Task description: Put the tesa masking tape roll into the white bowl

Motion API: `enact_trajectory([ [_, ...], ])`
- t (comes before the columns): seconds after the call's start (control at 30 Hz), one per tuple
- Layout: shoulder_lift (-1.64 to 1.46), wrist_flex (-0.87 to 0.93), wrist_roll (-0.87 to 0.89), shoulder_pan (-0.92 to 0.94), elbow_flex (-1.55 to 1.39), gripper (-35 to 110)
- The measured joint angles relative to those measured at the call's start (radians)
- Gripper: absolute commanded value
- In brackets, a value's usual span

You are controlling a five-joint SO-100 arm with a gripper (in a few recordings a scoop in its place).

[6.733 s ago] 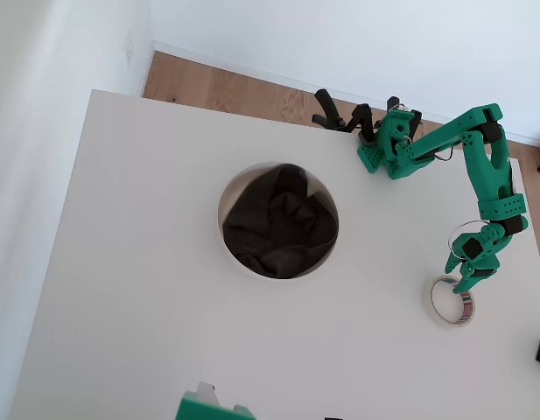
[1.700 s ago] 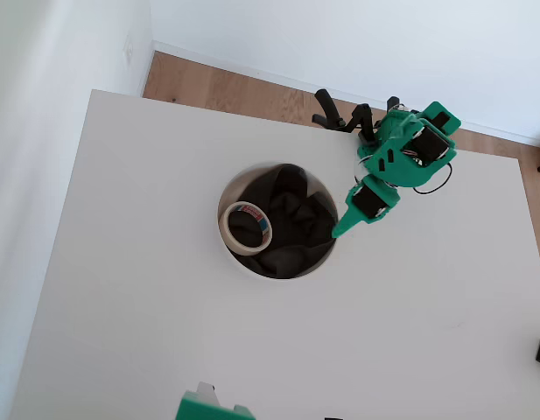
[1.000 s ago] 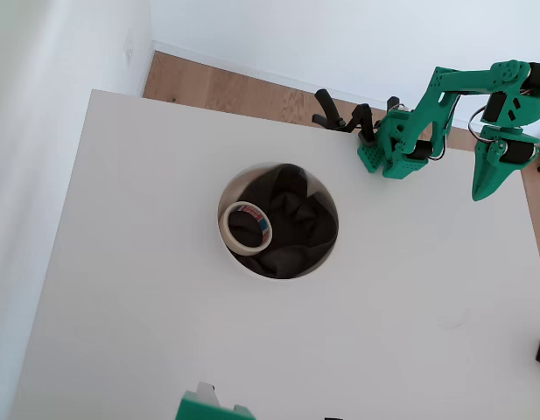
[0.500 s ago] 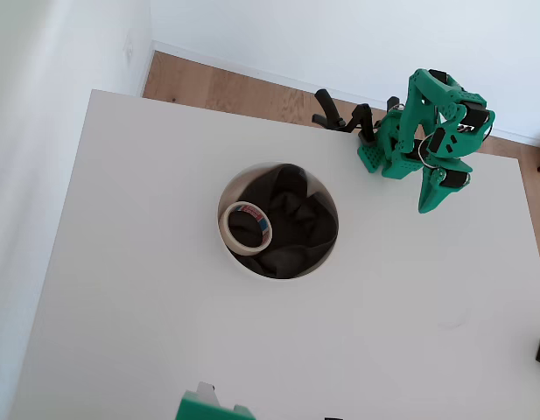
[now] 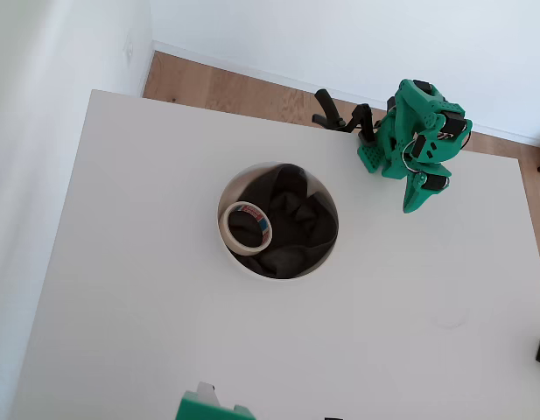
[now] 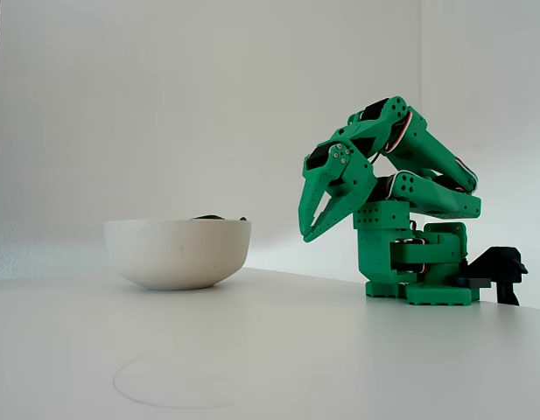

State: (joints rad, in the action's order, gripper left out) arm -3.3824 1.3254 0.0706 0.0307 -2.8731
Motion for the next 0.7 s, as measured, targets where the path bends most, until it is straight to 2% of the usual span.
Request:
enact_trajectory([
  [0.7,0.0,0.0,-0.015,-0.009,-0.035,-8],
])
